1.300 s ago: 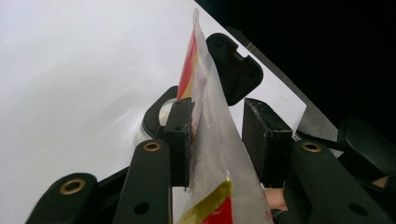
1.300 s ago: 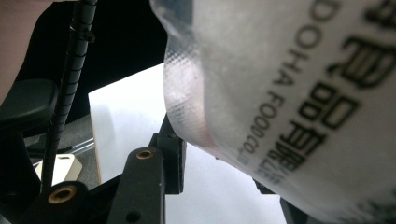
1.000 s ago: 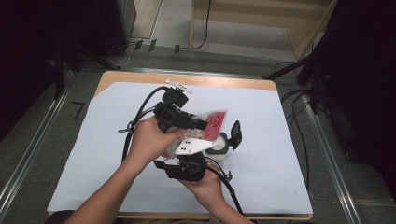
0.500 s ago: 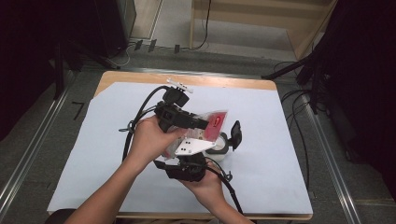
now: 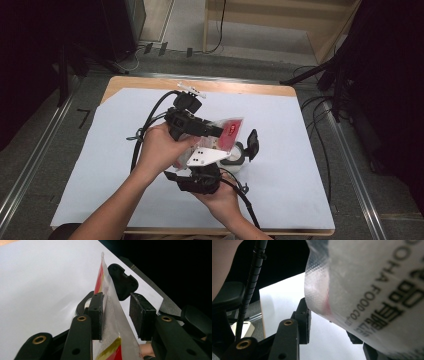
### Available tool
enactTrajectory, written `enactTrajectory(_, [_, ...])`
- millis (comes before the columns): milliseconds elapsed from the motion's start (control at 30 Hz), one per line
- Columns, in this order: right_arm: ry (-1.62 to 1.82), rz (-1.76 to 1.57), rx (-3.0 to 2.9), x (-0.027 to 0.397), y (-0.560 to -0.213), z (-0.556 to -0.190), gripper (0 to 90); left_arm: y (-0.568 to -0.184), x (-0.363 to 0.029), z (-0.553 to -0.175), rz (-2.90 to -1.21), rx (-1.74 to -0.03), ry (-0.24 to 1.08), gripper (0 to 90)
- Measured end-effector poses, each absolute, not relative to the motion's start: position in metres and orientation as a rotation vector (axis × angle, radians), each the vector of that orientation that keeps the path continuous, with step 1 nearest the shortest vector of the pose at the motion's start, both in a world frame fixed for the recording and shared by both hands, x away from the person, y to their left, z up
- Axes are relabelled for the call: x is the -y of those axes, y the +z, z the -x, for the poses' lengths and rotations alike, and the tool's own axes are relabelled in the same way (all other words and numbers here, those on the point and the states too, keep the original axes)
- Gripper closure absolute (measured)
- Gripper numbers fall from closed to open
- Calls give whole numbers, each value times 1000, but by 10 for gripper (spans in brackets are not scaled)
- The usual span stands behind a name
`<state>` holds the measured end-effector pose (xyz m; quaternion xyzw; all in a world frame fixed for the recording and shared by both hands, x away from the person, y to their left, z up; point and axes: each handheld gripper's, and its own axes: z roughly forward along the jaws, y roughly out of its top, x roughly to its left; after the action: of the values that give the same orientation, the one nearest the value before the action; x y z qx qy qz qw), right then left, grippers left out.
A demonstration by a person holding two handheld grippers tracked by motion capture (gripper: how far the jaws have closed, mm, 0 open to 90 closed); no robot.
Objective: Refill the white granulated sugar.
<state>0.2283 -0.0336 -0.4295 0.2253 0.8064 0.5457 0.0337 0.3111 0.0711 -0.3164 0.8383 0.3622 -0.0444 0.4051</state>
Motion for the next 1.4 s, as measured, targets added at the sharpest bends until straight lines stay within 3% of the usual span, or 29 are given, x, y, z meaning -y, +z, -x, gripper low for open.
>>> enactTrajectory(833, [1673, -680, -2481, 32, -430, -227, 604, -315, -72, -309, -2122, -909, -102, 643])
enactTrajectory(1400, [1621, -644, -2529, 25, -444, -222, 551, -322, -78, -311, -2180, -950, -194, 625])
